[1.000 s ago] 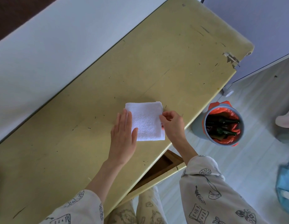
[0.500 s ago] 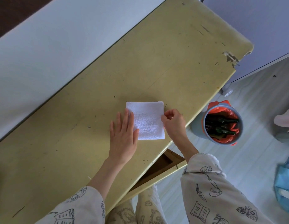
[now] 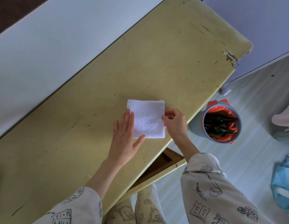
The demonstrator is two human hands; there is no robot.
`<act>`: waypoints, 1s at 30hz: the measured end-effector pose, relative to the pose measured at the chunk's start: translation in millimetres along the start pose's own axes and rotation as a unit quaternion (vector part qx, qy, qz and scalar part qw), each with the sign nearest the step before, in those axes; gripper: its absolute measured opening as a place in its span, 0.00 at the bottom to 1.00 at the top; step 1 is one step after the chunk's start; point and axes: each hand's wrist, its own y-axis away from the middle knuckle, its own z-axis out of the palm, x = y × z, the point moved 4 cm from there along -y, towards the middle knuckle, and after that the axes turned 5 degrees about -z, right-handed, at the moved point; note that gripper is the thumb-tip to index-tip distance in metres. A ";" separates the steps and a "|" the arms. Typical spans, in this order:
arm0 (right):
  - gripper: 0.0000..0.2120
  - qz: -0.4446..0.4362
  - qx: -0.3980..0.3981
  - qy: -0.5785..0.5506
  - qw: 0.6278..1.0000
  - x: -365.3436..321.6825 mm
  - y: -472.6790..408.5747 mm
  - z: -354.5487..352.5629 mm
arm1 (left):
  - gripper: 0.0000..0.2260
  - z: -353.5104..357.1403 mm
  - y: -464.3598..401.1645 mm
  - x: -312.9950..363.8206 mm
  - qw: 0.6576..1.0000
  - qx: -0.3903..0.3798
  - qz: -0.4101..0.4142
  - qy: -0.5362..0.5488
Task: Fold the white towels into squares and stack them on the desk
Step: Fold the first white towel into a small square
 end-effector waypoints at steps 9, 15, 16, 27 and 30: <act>0.07 -0.048 -0.021 0.062 0.997 -2.9 1.3 1.2 | 0.28 4.7 7.3 -3.4 0.998 -0.008 0.025 -0.064; 0.08 -0.055 -0.037 0.090 0.994 -1.2 -0.8 -0.2 | 0.24 3.7 7.1 2.1 0.996 -0.005 0.048 -0.071; 0.08 -0.053 -0.040 0.091 0.994 -0.9 -0.8 -0.3 | 0.22 3.4 7.2 3.2 0.996 -0.001 0.053 -0.077; 0.08 -0.052 -0.060 0.046 0.996 -3.6 2.9 -2.9 | 0.20 8.7 7.8 8.3 0.994 0.002 0.056 -0.096; 0.09 -0.059 -0.042 0.064 0.995 -3.8 5.7 -1.9 | 0.21 9.1 7.2 7.3 0.992 -0.001 0.058 -0.110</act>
